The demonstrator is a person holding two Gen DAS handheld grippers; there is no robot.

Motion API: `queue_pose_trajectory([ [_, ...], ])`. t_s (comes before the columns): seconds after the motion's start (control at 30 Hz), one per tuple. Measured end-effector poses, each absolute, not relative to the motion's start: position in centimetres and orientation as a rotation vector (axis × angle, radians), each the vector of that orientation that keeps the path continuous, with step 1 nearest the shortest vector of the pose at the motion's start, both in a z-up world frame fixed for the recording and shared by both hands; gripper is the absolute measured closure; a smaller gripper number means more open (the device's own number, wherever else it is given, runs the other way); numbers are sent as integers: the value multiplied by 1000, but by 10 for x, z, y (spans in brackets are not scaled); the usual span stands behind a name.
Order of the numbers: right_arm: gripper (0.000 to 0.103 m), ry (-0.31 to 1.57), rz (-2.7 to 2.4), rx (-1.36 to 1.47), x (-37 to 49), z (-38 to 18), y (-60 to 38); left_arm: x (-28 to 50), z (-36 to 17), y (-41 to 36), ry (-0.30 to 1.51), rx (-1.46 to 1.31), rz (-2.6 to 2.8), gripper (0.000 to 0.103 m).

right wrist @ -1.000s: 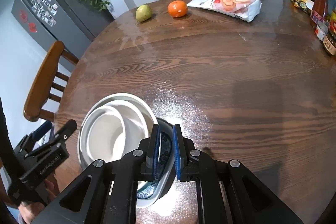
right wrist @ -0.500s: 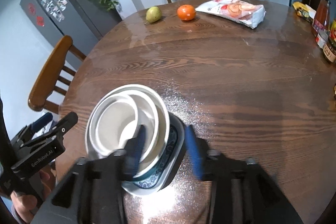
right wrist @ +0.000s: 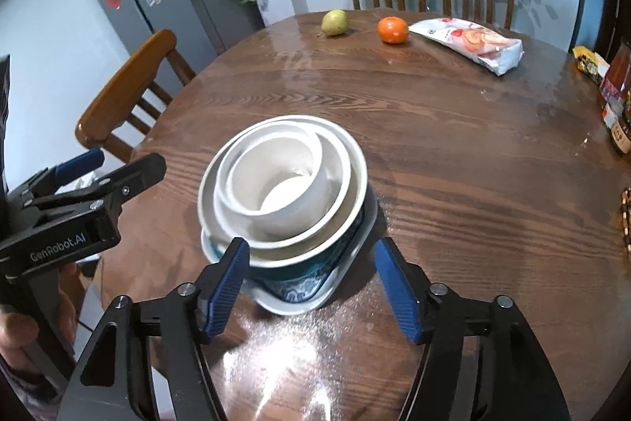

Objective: Organize plates and bowls

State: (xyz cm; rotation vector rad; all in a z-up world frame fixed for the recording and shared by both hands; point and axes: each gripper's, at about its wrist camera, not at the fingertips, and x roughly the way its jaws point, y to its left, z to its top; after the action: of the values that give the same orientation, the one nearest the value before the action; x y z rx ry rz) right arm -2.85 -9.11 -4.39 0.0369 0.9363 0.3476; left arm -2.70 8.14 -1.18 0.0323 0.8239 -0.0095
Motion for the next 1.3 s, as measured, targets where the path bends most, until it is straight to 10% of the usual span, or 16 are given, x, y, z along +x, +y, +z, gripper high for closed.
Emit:
queue_pose_trajectory([
  [0.3,12,911,328,17,-45,-42,-85,-41,-5,83,818,51,-23,1],
  [1.3,10,894,286,-23,-61,-45,-82,-65,-14,76,859,46,-67,1],
])
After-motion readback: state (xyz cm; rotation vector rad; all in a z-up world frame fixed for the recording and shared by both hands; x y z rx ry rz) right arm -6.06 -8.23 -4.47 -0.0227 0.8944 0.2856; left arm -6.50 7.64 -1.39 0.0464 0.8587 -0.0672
